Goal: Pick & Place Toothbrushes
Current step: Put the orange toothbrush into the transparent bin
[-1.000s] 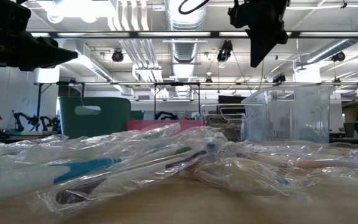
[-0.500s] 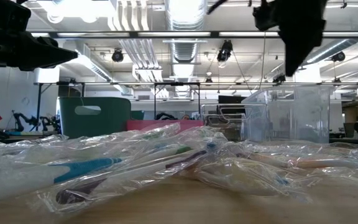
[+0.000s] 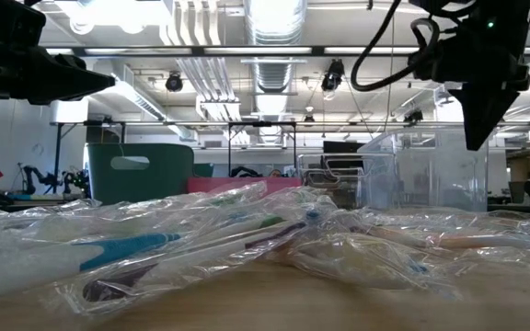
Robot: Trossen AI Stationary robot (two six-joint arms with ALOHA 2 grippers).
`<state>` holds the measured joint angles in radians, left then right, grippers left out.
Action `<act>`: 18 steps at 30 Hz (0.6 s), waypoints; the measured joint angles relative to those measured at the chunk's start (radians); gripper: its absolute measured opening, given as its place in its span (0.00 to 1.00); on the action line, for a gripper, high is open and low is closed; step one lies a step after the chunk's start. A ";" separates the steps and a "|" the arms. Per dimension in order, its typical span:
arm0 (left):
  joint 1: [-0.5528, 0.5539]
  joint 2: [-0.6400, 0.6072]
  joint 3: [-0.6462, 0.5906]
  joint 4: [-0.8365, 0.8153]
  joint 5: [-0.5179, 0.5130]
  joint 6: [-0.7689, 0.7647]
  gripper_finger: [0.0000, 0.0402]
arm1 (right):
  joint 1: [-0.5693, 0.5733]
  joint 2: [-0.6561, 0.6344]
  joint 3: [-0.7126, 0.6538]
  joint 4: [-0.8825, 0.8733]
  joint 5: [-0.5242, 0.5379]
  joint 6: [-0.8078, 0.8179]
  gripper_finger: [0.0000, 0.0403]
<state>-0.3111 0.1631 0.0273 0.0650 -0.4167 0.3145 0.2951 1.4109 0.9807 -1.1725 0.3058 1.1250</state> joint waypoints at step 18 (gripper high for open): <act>0.000 0.000 0.000 0.000 0.000 0.000 0.20 | -0.001 -0.002 -0.090 0.157 0.000 0.001 0.35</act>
<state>-0.3111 0.1633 0.0273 0.0650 -0.4164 0.3143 0.2943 1.4094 0.8911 -1.0158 0.3058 1.1263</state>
